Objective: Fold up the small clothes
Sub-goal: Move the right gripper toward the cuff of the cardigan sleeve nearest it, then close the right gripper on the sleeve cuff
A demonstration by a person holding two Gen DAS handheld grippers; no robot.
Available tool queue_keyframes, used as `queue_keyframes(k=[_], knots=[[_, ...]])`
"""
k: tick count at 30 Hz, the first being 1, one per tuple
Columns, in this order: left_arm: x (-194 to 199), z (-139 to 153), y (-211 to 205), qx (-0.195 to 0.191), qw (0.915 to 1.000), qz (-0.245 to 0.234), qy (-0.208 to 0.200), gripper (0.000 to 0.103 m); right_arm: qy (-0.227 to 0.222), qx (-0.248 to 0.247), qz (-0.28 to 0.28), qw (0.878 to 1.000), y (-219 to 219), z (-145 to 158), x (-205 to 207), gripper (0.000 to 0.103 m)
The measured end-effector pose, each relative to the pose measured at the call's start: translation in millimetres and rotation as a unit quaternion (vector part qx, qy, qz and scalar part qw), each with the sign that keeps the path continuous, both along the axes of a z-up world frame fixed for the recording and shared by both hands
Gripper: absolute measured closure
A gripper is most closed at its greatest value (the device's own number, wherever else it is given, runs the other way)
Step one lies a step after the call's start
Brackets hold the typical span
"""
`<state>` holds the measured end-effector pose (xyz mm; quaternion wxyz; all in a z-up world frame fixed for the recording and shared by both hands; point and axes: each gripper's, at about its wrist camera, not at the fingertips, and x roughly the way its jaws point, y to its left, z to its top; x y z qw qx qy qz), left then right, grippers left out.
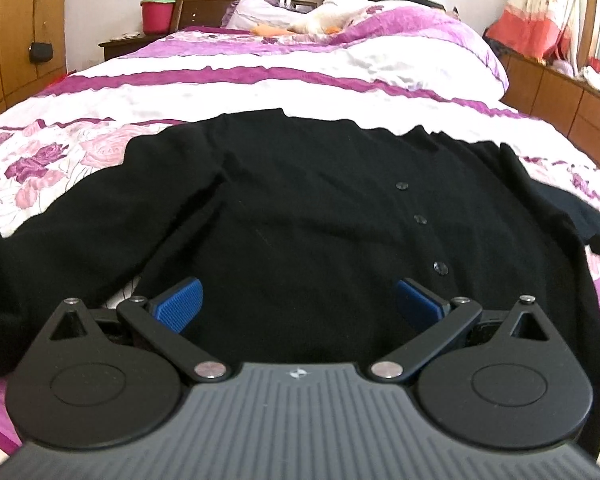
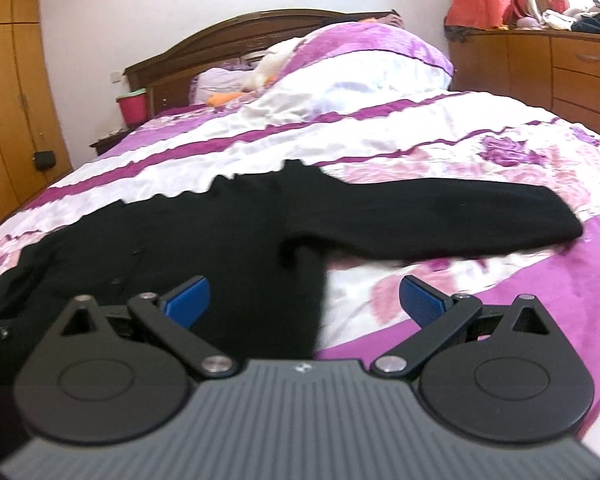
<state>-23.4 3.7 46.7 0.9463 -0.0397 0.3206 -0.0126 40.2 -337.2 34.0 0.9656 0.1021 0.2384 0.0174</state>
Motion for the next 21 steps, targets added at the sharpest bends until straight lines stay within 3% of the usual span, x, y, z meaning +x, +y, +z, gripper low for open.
queue_keyframes(k=[7, 16, 21], knots=[[-2, 3, -6, -0.003, 0.9999, -0.010, 0.008, 0.000, 0.014, 0.005, -0.031, 0.999, -31, -5, 14, 0.000], [2, -2, -16, 0.000, 0.9991, -0.035, 0.026, 0.000, 0.064, 0.087, -0.123, 0.986, -98, -19, 58, 0.000], [7, -13, -24, 0.008, 0.9989, -0.032, 0.033, 0.000, 0.069, 0.097, -0.143, 0.983, -119, -31, 75, 0.000]])
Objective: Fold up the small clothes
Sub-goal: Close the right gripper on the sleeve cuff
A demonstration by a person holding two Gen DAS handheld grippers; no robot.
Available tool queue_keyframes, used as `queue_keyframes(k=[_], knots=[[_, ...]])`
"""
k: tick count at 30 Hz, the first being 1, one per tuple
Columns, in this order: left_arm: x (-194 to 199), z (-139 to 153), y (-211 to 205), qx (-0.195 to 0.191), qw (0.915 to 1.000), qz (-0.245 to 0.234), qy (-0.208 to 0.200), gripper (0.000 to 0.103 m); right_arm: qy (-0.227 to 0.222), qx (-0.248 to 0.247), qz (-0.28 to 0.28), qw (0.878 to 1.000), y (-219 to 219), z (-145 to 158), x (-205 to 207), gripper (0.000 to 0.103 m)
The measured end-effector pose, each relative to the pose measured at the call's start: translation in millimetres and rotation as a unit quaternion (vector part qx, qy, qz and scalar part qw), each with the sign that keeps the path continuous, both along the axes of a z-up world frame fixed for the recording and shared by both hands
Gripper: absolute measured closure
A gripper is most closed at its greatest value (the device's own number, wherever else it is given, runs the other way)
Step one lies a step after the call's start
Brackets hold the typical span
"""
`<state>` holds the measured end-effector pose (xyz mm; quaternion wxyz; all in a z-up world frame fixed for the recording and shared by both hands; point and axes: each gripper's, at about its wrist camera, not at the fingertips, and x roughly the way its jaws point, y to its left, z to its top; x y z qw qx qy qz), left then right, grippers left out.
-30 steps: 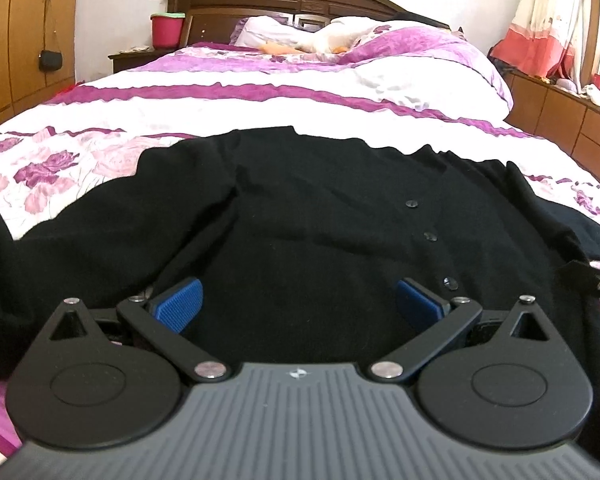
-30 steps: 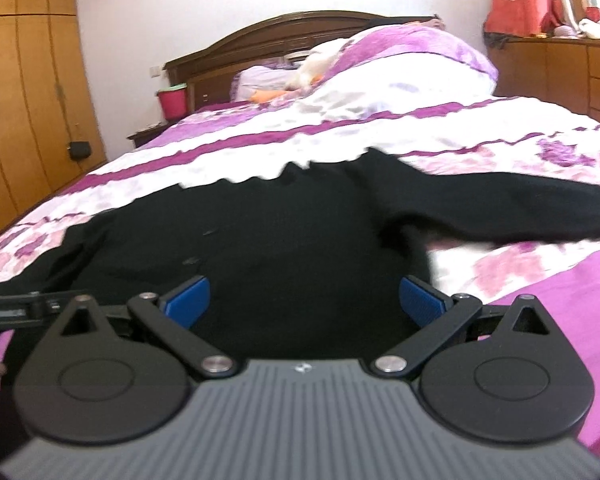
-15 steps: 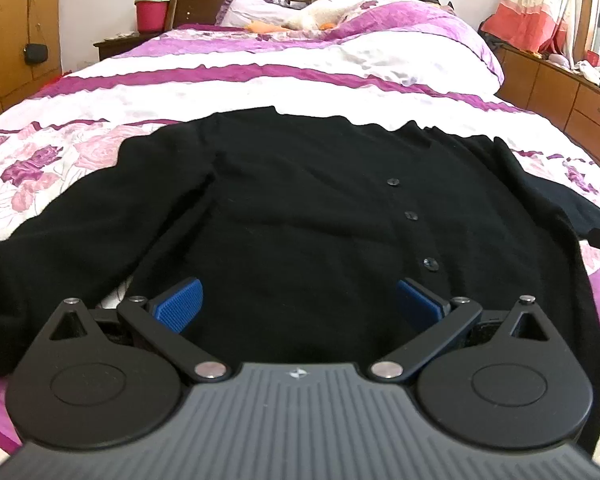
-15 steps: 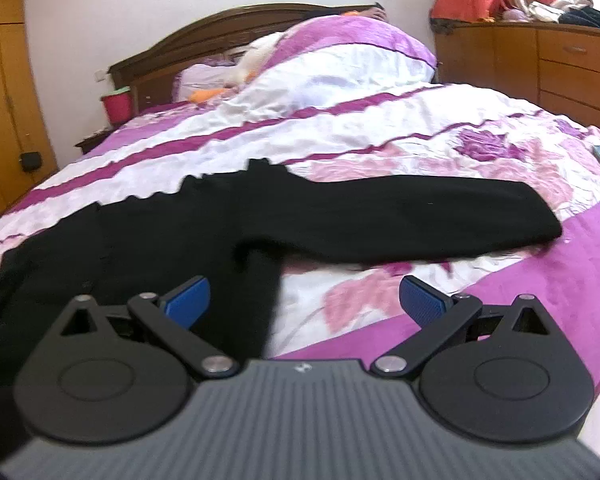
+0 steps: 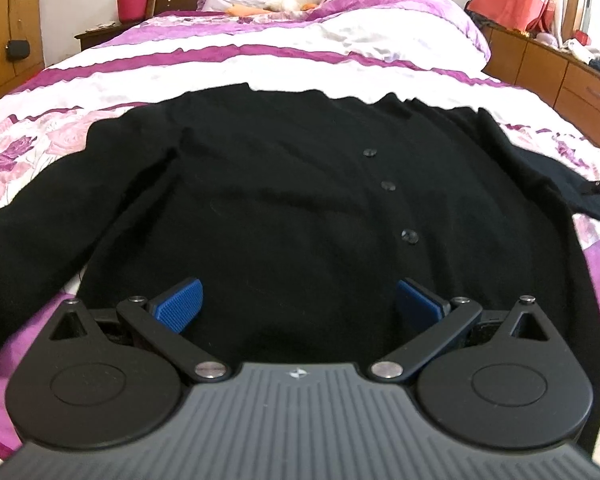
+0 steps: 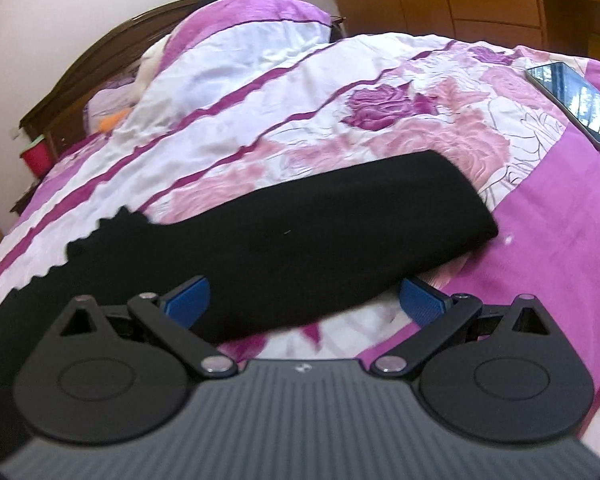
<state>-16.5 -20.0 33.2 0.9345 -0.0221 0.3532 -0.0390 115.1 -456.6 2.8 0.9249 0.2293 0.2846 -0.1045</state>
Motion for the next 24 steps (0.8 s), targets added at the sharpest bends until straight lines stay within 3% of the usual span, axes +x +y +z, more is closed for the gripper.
queue_keyframes(k=[6, 19, 24], knots=[[3, -11, 2, 0.016, 0.9998, 0.011, 0.006, 0.000, -0.015, 0.029, -0.013, 0.999, -13, -11, 14, 0.000], [5, -14, 3, 0.021, 0.9997, 0.008, 0.001, 0.000, -0.010, 0.036, -0.032, 0.999, -18, -12, 36, 0.000], [4, -14, 4, 0.023, 0.9997, 0.009, 0.000, 0.000, -0.033, 0.093, -0.045, 0.994, -28, -13, 30, 0.000]])
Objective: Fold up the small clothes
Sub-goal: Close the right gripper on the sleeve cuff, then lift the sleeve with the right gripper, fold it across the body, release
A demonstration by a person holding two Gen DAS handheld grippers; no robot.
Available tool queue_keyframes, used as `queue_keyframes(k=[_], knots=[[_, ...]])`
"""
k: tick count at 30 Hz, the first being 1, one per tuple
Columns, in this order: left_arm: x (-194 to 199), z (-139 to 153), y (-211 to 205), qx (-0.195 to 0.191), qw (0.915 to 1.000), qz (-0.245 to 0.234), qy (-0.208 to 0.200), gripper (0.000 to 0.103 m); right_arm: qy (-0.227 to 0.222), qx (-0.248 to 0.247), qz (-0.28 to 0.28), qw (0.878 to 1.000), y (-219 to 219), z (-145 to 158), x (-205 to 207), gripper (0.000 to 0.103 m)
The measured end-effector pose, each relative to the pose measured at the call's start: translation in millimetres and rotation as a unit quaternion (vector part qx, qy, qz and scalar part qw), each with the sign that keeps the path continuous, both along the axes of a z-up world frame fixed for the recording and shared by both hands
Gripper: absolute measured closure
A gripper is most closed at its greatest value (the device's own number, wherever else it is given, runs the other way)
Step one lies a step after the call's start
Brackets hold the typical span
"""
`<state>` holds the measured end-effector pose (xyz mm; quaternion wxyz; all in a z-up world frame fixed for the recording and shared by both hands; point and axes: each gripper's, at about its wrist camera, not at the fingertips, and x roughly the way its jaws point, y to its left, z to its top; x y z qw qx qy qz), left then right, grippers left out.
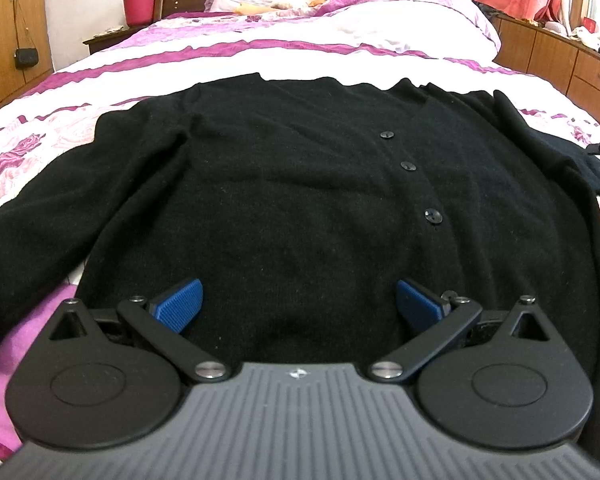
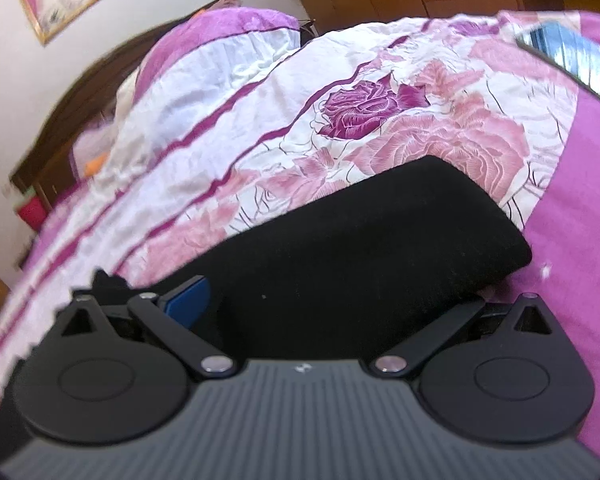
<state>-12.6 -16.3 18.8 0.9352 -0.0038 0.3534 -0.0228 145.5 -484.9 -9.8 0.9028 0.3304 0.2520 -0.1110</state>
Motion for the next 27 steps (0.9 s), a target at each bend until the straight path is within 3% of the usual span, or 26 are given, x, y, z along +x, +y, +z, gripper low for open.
queue_keyframes(k=[4, 10, 12, 15, 27], knots=[[-2, -1, -1, 0.003, 1.0000, 0.002, -0.003, 0.000, -0.015, 0.021, -0.004, 1.000, -8, -2, -4, 0.009], [-3, -1, 0, -0.002, 1.0000, 0.003, -0.003, 0.000, -0.008, 0.019, -0.020, 1.000, -18, -6, -5, 0.053], [-3, -1, 1, -0.004, 1.0000, 0.003, -0.002, 0.000, -0.004, 0.018, -0.014, 1.000, -21, -6, -5, 0.073], [-3, 0, 3, -0.009, 1.0000, 0.004, -0.001, 0.000, -0.003, 0.025, -0.010, 1.000, -25, -1, -7, 0.090], [-2, 11, 17, -0.044, 0.9988, 0.022, 0.004, 0.000, -0.052, -0.067, 0.017, 0.996, -1, 68, -13, 0.092]])
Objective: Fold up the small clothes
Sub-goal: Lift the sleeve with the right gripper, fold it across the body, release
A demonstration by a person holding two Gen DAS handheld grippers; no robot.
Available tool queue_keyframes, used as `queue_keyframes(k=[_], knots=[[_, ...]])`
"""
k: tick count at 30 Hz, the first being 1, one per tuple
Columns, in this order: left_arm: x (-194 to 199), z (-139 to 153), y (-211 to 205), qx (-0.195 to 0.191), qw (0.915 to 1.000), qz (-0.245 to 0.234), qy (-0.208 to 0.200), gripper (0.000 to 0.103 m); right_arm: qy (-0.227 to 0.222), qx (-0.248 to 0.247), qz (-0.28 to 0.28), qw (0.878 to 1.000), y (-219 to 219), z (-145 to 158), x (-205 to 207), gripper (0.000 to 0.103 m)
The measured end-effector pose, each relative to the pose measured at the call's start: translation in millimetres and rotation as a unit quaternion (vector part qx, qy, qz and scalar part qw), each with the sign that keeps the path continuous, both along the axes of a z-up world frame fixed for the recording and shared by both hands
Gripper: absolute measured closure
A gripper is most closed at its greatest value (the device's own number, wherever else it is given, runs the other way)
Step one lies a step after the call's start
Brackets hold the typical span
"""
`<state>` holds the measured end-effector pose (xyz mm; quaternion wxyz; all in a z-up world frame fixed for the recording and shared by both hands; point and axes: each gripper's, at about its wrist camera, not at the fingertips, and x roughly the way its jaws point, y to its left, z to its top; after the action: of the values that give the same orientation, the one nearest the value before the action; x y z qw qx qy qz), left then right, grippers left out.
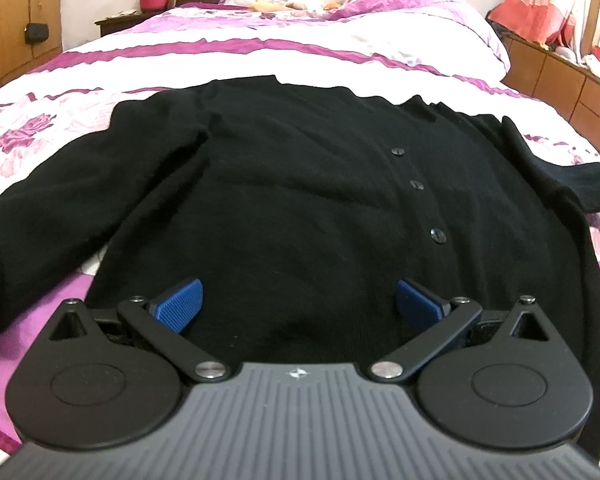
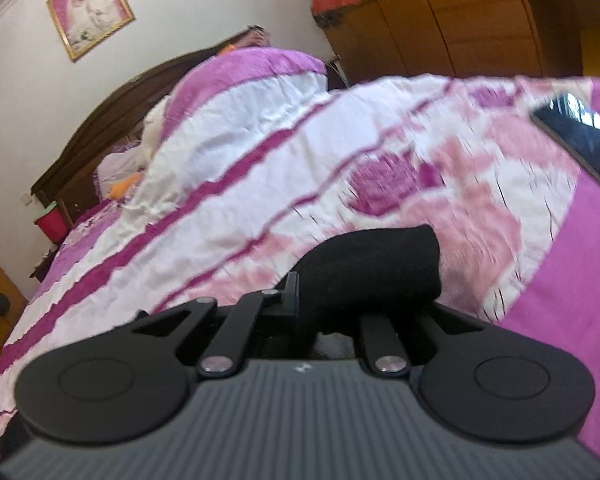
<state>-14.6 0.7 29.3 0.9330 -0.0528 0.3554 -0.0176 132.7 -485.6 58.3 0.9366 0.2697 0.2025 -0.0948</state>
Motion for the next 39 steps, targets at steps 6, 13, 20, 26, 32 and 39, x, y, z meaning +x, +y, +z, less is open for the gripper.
queue_keyframes(k=[6, 13, 20, 26, 32, 39], knots=[[-4, 5, 10, -0.012, 0.9999, 0.012, -0.003, 0.000, -0.029, -0.043, -0.007, 0.999, 11, 42, -4, 0.092], [-9, 7, 17, -0.021, 0.9995, 0.020, -0.009, 0.000, -0.063, -0.076, 0.017, 0.995, 26, 79, -17, 0.093], [-14, 11, 18, -0.019, 0.9994, 0.022, -0.017, 0.000, -0.094, -0.099, 0.089, 0.987, 76, 109, -22, 0.093], [-17, 13, 26, -0.024, 0.9990, 0.032, -0.021, 0.000, -0.113, -0.111, 0.173, 0.972, 144, 123, -18, 0.093], [-20, 13, 39, -0.027, 0.9983, 0.044, -0.025, 0.000, -0.091, -0.153, 0.263, 0.948, 233, 95, -5, 0.092], [-24, 14, 52, -0.016, 0.9982, 0.047, -0.032, 0.000, -0.020, -0.153, 0.350, 0.924, 313, 22, 16, 0.090]])
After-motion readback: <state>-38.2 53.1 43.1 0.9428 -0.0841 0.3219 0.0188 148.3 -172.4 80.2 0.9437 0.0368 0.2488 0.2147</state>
